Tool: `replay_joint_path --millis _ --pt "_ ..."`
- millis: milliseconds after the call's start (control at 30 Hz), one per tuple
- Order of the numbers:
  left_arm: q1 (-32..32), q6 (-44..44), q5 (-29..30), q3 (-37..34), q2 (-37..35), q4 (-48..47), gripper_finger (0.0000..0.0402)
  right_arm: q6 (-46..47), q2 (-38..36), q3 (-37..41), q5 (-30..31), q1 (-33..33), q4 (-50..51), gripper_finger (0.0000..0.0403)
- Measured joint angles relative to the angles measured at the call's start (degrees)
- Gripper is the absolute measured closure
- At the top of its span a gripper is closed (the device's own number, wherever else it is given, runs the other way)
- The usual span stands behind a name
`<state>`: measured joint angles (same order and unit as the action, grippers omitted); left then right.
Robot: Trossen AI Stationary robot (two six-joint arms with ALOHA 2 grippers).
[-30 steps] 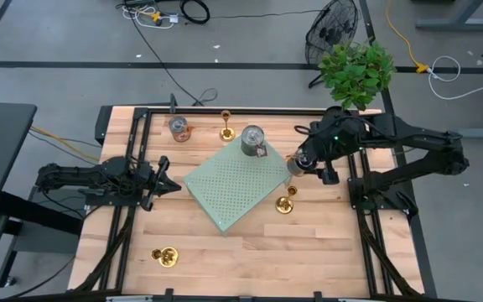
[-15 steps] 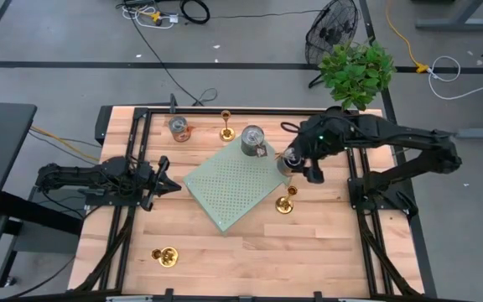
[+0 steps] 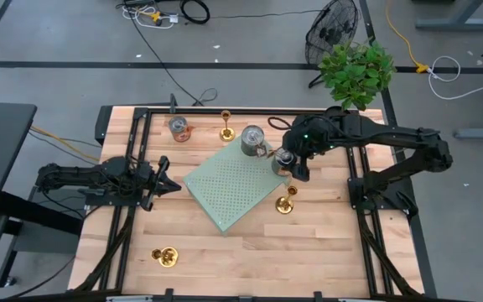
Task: Pick & Place candle stick holders
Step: Put the bottom silver scented candle on the shelf
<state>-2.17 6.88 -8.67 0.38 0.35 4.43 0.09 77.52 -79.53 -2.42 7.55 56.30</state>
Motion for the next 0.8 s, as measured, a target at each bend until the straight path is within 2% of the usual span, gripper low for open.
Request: replay_joint_path --millis 367,800 --pt "0.0 0.0 0.0 0.0 0.0 0.0 0.0376 6.8 3.1 0.0 0.0 0.3 -3.6 0.0037" --pt "0.0 0.0 0.0 0.0 0.0 0.0 0.0376 4.1 4.9 0.0 0.0 0.3 -7.8 0.0037"
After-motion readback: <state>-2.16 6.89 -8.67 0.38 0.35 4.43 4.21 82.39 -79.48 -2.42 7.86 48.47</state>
